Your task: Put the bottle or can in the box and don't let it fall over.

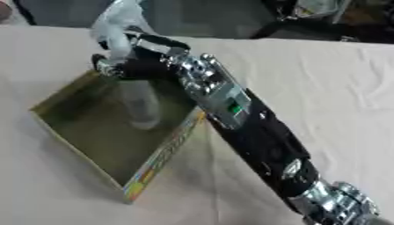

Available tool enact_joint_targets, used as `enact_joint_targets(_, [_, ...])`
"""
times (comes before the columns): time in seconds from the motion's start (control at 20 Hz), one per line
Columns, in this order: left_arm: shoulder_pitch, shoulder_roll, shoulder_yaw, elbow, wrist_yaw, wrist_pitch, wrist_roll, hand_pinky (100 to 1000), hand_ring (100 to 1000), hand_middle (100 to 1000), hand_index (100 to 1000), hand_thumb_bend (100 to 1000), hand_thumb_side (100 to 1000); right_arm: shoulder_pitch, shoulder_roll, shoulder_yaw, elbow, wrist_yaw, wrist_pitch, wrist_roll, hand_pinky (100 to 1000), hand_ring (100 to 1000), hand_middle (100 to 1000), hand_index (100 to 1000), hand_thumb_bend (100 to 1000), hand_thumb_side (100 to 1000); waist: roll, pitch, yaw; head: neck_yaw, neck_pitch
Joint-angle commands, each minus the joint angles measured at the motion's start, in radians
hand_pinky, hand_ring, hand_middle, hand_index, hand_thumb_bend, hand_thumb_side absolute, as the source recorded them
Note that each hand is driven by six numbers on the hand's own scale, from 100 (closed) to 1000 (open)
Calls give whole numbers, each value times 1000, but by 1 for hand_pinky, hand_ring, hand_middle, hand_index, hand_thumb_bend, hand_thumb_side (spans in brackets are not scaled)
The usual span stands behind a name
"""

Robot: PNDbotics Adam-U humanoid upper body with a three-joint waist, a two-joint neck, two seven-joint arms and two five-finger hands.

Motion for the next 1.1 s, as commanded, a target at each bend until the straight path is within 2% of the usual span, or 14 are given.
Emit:
enact_joint_targets(0.05, [-1,30,7,-19,-11,-2,-6,1000,730,647,728,100,623,-8,-15,-4,-14,24,25,3,979,1000,1000,1000,100,387,12,-29,-3,3,4])
enact_joint_targets(0.35, [19,40,9,-19,-19,7,-7,1000,727,609,708,100,627,7,29,15,26,76,89,-36,972,1000,1000,1000,100,387,12,-51,-28,20,7])
enact_joint_targets(0.6, [28,49,11,-19,-23,7,-6,1000,727,611,707,100,624,20,34,16,20,76,105,-24,976,1000,1000,1000,100,387,8,-76,-48,32,16])
enact_joint_targets(0.65, [28,49,11,-19,-23,7,-6,1000,727,611,707,100,624,24,36,16,24,70,105,-21,980,1000,1000,1000,100,513,9,-77,-50,32,16])
enact_joint_targets(0.75, [29,48,10,-19,-23,6,-7,1000,726,610,707,100,627,32,40,19,35,58,100,-22,987,1000,1000,1000,100,1000,10,-79,-52,29,20])
enact_joint_targets(1.1, [35,60,10,-19,-24,3,-16,1000,717,610,708,100,636,68,46,60,56,17,116,-48,1000,1000,1000,1000,100,1000,9,-82,-62,31,36])
